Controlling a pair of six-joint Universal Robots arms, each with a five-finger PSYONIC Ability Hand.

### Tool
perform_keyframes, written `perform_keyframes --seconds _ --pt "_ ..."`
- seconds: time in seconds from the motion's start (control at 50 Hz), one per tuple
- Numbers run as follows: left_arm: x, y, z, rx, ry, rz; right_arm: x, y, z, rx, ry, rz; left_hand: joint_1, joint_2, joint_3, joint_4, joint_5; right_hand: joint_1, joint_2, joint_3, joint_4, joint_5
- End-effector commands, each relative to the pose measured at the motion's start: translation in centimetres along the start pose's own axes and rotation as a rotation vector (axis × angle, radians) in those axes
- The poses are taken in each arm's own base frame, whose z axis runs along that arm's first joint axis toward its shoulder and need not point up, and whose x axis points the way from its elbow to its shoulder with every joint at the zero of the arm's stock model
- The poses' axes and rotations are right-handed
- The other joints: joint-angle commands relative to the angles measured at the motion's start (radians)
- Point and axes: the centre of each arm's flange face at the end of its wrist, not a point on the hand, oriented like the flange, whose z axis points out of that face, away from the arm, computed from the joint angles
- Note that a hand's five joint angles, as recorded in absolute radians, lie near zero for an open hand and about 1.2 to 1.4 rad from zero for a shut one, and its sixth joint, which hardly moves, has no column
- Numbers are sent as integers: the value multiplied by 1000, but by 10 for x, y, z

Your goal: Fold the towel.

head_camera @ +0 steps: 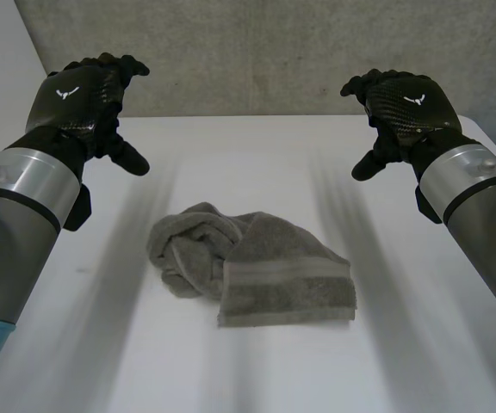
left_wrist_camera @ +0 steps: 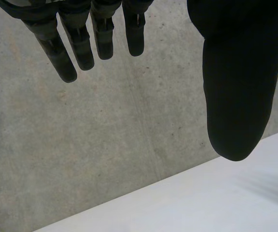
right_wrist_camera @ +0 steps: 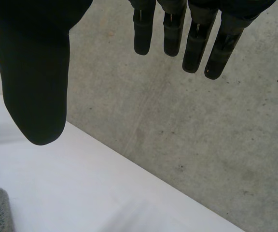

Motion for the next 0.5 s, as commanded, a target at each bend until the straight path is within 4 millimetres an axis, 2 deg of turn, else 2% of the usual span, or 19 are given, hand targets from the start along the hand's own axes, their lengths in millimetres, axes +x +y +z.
perform_keyframes --seconds 0.02,0.28,0.32,0.34,0.36,0.4,0.42,0.44,0.46,0.5 --pt "0 5 0 -11 3 2 0 3 0 -4 -2 -4 -102 -101 -102 -100 -98 -83 -122 -129 -125 -151" --pt "1 7 0 -13 8 2 -1 4 1 -7 -7 -6 -81 -80 -82 -80 -77 -83 -122 -129 -125 -151" --pt "1 8 0 -18 9 2 -1 4 0 -11 -8 -6 94 95 93 95 97 -83 -122 -129 -125 -151" --pt "1 8 0 -18 9 2 -1 4 0 -11 -8 -6 95 96 94 96 99 -83 -122 -129 -125 -151" --pt "1 8 0 -19 9 2 -1 5 0 -13 -8 -4 220 221 219 221 224 124 86 78 82 56" --pt "1 8 0 -18 9 1 -1 8 0 -19 -10 -3 239 240 238 240 243 162 123 115 120 93" --pt "0 8 0 -18 7 2 0 9 -1 -19 -8 -5 166 167 166 168 170 60 22 14 18 -8" --pt "0 8 0 -18 7 3 0 9 -1 -19 -8 -5 166 166 165 167 169 59 21 13 17 -9" --pt "0 8 1 -18 7 3 -1 7 -1 -14 -11 -5 -99 -98 -100 -98 -95 -83 -122 -129 -125 -151" --pt "0 8 1 -16 7 2 -2 6 -1 -9 -10 -4 -102 -102 -103 -101 -99 -83 -122 -129 -125 -151"
